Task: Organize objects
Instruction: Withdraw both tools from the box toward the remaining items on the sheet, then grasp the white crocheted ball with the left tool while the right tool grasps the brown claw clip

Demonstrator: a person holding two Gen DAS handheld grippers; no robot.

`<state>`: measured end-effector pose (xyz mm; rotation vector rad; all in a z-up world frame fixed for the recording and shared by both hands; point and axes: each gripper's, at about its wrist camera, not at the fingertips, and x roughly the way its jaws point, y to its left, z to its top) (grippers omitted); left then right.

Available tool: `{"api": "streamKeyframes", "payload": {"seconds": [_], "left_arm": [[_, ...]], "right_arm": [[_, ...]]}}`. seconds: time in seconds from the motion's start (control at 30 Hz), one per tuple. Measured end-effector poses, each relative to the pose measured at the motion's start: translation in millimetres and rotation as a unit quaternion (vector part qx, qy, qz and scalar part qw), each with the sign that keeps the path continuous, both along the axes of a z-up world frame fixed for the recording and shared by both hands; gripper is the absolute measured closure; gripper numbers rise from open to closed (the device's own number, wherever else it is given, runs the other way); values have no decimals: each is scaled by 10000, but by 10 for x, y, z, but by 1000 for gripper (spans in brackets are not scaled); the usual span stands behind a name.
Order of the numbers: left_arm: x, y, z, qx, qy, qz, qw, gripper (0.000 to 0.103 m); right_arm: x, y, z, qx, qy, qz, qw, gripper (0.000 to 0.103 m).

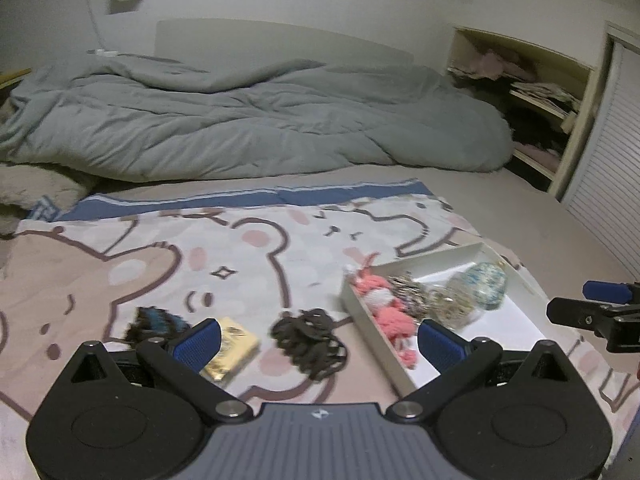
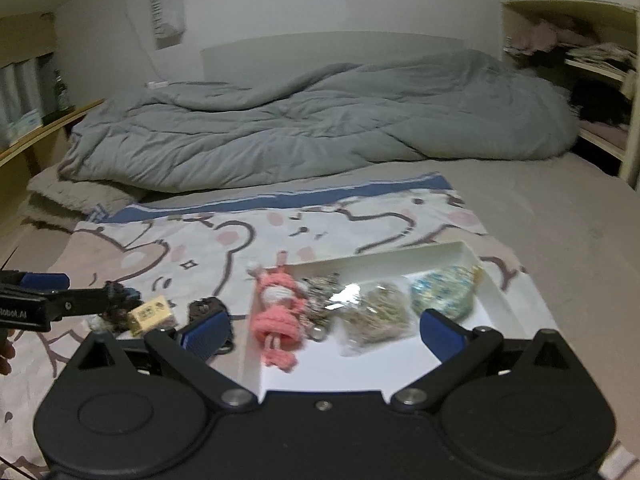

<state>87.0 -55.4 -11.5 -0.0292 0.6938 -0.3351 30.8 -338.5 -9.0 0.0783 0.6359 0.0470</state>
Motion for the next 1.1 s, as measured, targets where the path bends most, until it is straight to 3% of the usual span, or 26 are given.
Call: {"api": "streamKeyframes", "payload": {"seconds": [0.67,0.9,0.97,1.1], "left_arm": [[190,943,-18,221,-102,1026,9944,0],[353,1223,-150,152,17,1324,9911,1],[408,1280,-201,194,51,1328,9909,3],[512,1426,-326,128,235,1489,9885,9]], "right_arm": [[677,810,123,7,-51,910,9958,0],[976,1002,69,75,184,989,9949,0],[1053,1032,36,149,244,1076,9938,2],[1162,1094,-80,230,299,1141,9927,17]]}}
